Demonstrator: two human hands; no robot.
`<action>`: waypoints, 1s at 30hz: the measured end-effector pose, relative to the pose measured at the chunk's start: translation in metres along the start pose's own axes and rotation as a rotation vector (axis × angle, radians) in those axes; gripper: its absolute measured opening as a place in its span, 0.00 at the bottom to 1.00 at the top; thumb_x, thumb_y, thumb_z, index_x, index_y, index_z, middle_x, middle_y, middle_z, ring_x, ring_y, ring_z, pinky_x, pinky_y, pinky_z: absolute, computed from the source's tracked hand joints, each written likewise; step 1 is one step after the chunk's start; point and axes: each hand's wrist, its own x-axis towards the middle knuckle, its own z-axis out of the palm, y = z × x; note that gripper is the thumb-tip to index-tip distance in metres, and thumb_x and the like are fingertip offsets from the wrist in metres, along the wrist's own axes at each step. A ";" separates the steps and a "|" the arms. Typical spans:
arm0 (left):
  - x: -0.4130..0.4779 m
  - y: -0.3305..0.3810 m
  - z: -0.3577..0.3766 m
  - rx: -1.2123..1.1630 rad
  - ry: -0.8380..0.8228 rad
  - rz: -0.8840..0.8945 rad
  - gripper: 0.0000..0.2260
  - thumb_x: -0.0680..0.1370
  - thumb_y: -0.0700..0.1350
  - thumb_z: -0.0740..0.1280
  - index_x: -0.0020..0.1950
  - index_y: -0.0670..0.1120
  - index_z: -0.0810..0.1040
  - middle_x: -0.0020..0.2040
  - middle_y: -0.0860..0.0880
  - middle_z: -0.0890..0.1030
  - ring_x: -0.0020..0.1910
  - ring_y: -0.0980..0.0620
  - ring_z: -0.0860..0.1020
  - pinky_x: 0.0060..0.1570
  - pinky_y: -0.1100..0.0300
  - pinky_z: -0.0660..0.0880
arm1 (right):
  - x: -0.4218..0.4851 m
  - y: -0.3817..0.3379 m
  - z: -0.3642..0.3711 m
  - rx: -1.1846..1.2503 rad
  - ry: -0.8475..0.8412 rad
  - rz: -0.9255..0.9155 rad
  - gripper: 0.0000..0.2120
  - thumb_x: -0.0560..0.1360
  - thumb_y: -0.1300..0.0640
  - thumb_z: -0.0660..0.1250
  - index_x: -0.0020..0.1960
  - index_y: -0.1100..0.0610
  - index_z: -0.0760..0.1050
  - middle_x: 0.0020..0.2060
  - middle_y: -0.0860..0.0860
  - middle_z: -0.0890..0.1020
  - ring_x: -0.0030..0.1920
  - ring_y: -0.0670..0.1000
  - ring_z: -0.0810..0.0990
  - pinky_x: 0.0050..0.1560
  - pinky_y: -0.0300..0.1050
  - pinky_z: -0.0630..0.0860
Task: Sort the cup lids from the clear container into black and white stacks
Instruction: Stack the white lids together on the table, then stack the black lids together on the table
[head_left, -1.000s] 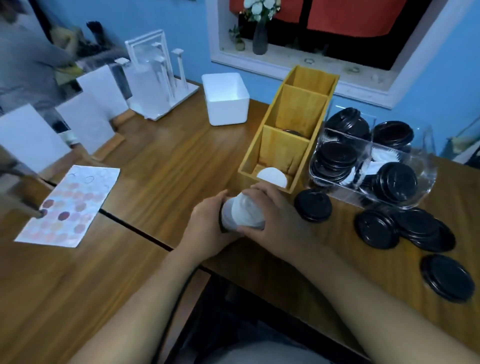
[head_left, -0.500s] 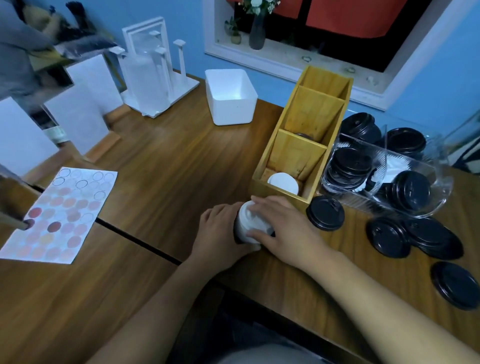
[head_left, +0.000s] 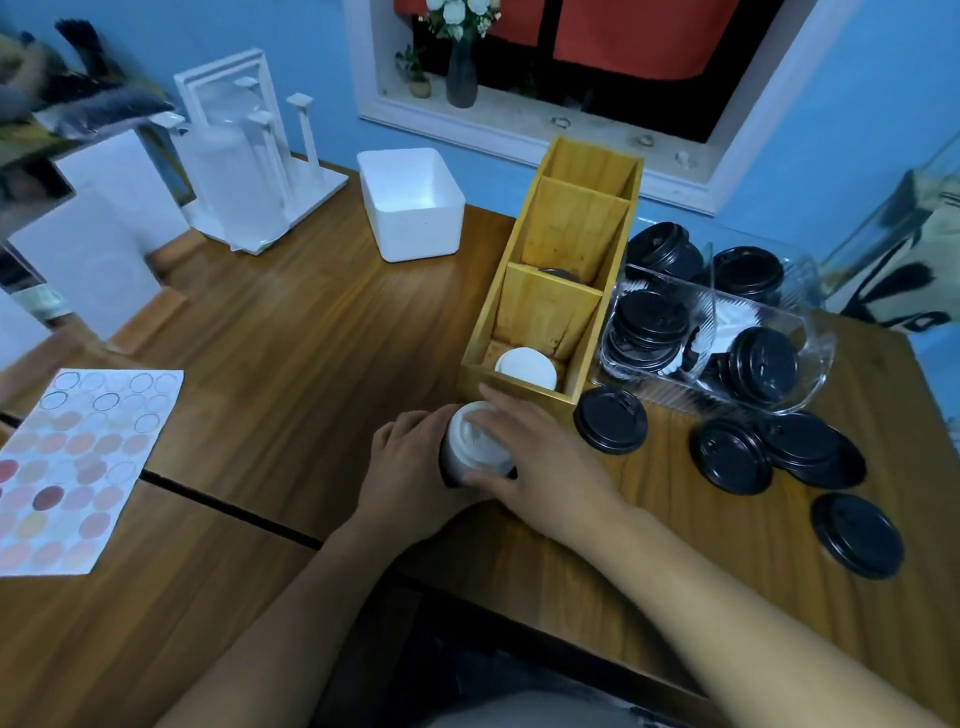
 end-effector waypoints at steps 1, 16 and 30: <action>-0.001 0.000 0.001 0.003 0.000 0.010 0.40 0.67 0.70 0.72 0.76 0.56 0.68 0.71 0.58 0.74 0.70 0.55 0.67 0.69 0.55 0.57 | -0.009 0.002 -0.002 0.035 0.034 -0.002 0.28 0.76 0.40 0.69 0.74 0.45 0.68 0.78 0.42 0.61 0.76 0.43 0.59 0.72 0.41 0.60; -0.052 0.042 0.001 0.052 0.238 0.070 0.46 0.64 0.53 0.84 0.76 0.44 0.67 0.74 0.48 0.68 0.74 0.50 0.62 0.73 0.52 0.63 | -0.114 0.122 -0.008 -0.142 0.158 0.173 0.18 0.80 0.47 0.65 0.68 0.50 0.77 0.67 0.43 0.77 0.64 0.49 0.72 0.60 0.51 0.76; -0.046 0.153 0.102 0.266 -0.133 0.569 0.25 0.80 0.52 0.67 0.76 0.46 0.72 0.79 0.49 0.65 0.80 0.49 0.60 0.80 0.56 0.56 | -0.169 0.192 -0.036 -0.188 0.247 0.417 0.14 0.79 0.54 0.67 0.65 0.49 0.77 0.63 0.46 0.77 0.59 0.50 0.73 0.57 0.43 0.74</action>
